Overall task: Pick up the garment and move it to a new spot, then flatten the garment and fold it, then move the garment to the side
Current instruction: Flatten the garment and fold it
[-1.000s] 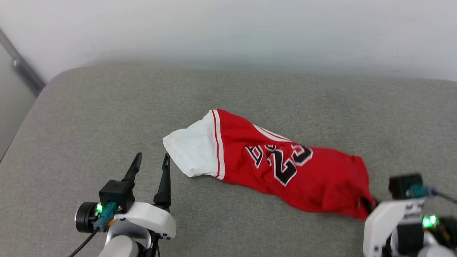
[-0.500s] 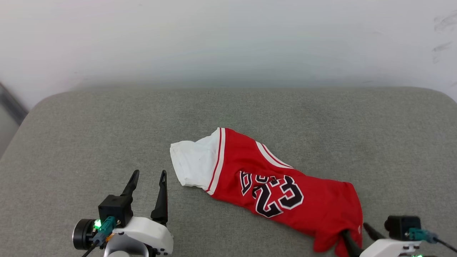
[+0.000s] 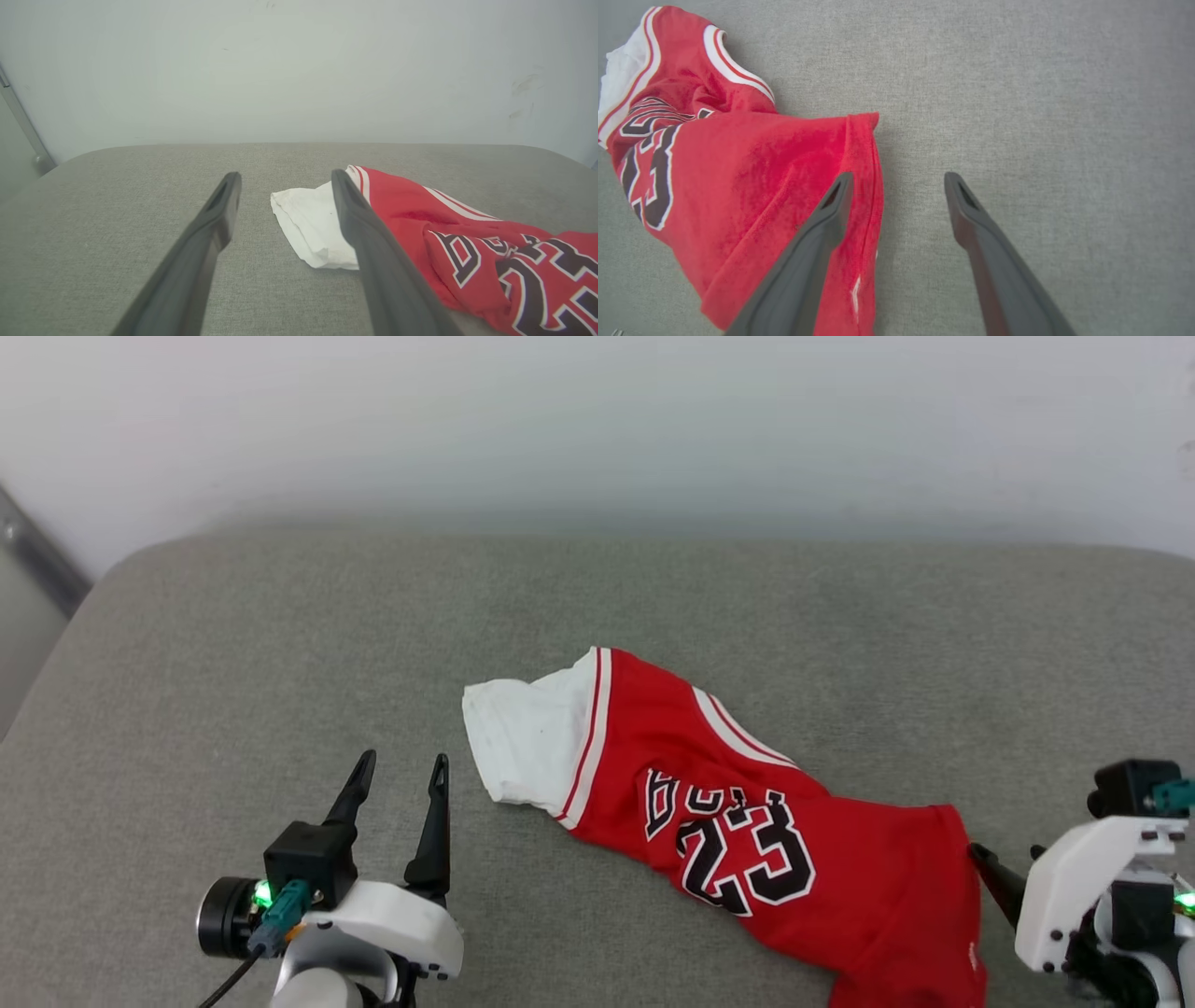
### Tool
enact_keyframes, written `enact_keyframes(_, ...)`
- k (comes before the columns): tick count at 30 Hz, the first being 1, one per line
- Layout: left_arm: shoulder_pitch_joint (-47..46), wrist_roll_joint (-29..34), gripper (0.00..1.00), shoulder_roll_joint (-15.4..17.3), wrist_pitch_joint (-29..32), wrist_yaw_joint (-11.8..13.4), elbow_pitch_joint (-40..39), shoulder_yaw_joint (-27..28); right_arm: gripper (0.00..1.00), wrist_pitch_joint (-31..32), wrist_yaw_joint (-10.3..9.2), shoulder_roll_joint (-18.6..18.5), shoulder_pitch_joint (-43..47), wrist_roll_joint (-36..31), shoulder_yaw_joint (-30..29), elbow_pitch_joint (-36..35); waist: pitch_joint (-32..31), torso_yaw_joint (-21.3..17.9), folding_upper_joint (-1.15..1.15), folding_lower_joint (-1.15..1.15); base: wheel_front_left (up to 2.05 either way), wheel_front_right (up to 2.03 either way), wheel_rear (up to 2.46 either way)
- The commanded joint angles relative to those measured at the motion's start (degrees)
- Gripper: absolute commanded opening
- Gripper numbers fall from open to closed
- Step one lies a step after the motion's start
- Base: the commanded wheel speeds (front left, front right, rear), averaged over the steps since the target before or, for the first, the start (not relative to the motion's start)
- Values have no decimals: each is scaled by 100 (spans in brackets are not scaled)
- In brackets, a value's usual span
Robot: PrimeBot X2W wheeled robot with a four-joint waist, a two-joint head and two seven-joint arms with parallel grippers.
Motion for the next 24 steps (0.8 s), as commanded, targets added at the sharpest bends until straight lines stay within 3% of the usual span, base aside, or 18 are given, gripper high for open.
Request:
enact_keyframes(1, -96, 32, 100, -2, -28, -19, -20, 4, 100, 141, -3, -13, -175, 64, 37, 84, 163, 115, 0, 0, 0, 0, 0)
enact_keyframes(6, -353, 95, 100, 22, -49, -89, -47, -11, 100, 674, -4, -159, -651, 96, 300, 527, 514, 272, 0, 0, 0, 0, 0)
enact_keyframes(14, -605, 142, 100, -9, -101, -158, 29, 23, 100, 1062, -6, -42, -925, 255, 573, 1749, 787, 350, 0, 0, 0, 0, 0)
enact_keyframes(15, -618, 140, 100, -21, -104, -171, 47, 24, 57, 1065, -6, -19, -950, 264, 586, 1872, 796, 355, 0, 0, 0, 0, 0)
enact_keyframes(16, -622, 135, 100, -33, -109, -185, 60, 26, 33, 1040, -6, -14, -974, 266, 622, 1962, 795, 360, 0, 0, 0, 0, 0)
enact_keyframes(17, -624, 131, 100, -40, -108, -193, 83, 29, 0, 993, -6, -2, -1007, 307, 652, 2019, 785, 361, 0, 0, 0, 0, 0)
enact_keyframes(24, -506, 112, 100, -71, -132, -187, 191, 67, 0, 359, -3, -275, -1544, 353, 883, 1695, 604, 271, 0, 0, 0, 0, 0)
